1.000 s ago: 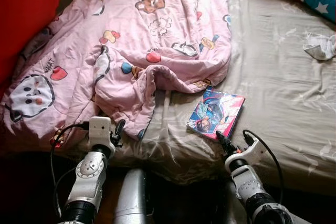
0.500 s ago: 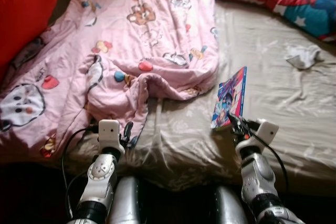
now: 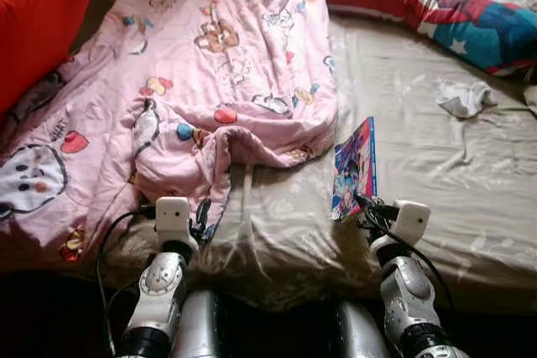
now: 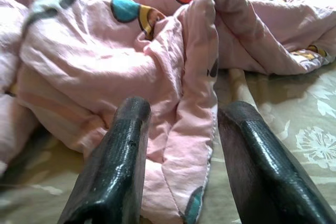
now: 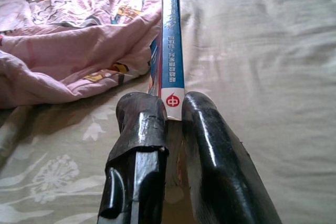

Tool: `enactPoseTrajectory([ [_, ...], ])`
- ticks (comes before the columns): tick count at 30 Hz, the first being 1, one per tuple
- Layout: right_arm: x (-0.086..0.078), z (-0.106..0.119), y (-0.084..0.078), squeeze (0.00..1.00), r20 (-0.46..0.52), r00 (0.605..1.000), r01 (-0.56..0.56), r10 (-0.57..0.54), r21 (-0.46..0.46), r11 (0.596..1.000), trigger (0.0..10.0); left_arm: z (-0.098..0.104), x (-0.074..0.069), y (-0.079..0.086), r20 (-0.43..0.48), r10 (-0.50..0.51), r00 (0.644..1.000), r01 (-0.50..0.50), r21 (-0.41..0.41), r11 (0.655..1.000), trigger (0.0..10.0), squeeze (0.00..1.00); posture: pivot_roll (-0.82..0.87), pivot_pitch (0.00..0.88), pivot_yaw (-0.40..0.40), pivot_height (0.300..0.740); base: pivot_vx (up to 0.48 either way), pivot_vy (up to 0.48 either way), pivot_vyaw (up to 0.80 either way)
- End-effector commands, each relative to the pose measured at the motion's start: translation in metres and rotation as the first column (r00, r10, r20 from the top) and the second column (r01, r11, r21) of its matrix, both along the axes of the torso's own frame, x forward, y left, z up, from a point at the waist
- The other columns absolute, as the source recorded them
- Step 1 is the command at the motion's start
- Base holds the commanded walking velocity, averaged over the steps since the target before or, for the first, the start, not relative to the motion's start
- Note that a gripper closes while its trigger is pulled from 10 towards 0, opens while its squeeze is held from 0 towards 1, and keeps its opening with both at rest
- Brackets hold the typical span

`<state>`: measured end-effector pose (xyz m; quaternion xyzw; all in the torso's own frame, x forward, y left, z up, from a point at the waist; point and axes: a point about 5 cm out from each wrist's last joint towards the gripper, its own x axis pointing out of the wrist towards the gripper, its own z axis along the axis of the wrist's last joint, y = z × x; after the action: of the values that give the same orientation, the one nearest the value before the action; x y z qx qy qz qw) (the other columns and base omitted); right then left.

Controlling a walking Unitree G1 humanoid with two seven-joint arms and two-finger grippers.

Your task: Clean up the room

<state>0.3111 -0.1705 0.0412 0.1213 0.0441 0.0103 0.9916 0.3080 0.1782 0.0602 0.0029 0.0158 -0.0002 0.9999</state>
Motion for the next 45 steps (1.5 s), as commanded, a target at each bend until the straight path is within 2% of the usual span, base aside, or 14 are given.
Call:
enactPoseTrajectory([
  [1, 0.006, 0.012, 0.000, 0.00, 0.056, 0.998, 0.003, -0.002, -0.020, 1.000, 10.0, -0.006, -0.004, 0.001, -0.023, 0.003, 1.000, -0.003, 0.010, 1.000, 10.0, 0.00, -0.03, 0.152, -0.032, 0.680, 0.000, 0.000, 0.00],
  [13, 0.000, 0.006, -0.003, 0.00, 0.037, 0.999, 0.019, -0.018, -0.031, 0.999, 10.0, -0.007, -0.004, -0.002, -0.024, -0.003, 1.000, 0.004, 0.006, 1.000, 10.0, 0.00, -0.03, 0.162, -0.035, 0.740, 0.000, 0.000, 0.00],
  [22, 0.002, 0.005, -0.006, 0.00, 0.008, 0.999, 0.054, -0.054, -0.043, 0.998, 10.0, -0.007, -0.005, -0.002, -0.021, -0.004, 1.000, 0.005, 0.019, 1.000, 10.0, 0.00, -0.03, 0.171, -0.042, 0.740, 0.000, 0.000, 0.00],
  [29, 0.001, 0.005, -0.008, 0.00, 0.008, 0.997, 0.076, -0.075, -0.042, 0.996, 10.0, -0.007, -0.005, -0.002, -0.018, -0.001, 1.000, 0.001, 0.021, 1.000, 10.0, 0.00, -0.03, 0.177, -0.042, 0.740, 0.000, -0.306, 0.00],
  [33, 0.001, 0.002, -0.013, 0.00, -0.029, 0.994, 0.107, -0.108, -0.034, 0.994, 10.0, -0.006, -0.005, -0.001, -0.015, -0.001, 1.000, 0.002, 0.022, 1.000, 10.0, 0.00, -0.03, 0.180, -0.041, 0.740, 0.000, -0.316, 0.00],
  [37, 0.001, 0.002, -0.012, 0.00, -0.025, 0.994, 0.106, -0.107, -0.028, 0.994, 10.0, -0.006, -0.004, -0.001, -0.015, -0.001, 1.000, 0.002, 0.022, 1.000, 10.0, 0.00, -0.03, 0.180, -0.039, 0.740, 0.000, -0.317, -0.70],
  [45, 0.001, 0.003, -0.010, 0.00, -0.014, 0.994, 0.106, -0.107, -0.033, 0.994, 10.0, -0.005, -0.003, 0.000, -0.014, -0.001, 1.000, 0.002, 0.023, 1.000, 10.0, 0.00, -0.02, 0.181, -0.036, 0.740, 0.000, -0.316, 0.00],
])
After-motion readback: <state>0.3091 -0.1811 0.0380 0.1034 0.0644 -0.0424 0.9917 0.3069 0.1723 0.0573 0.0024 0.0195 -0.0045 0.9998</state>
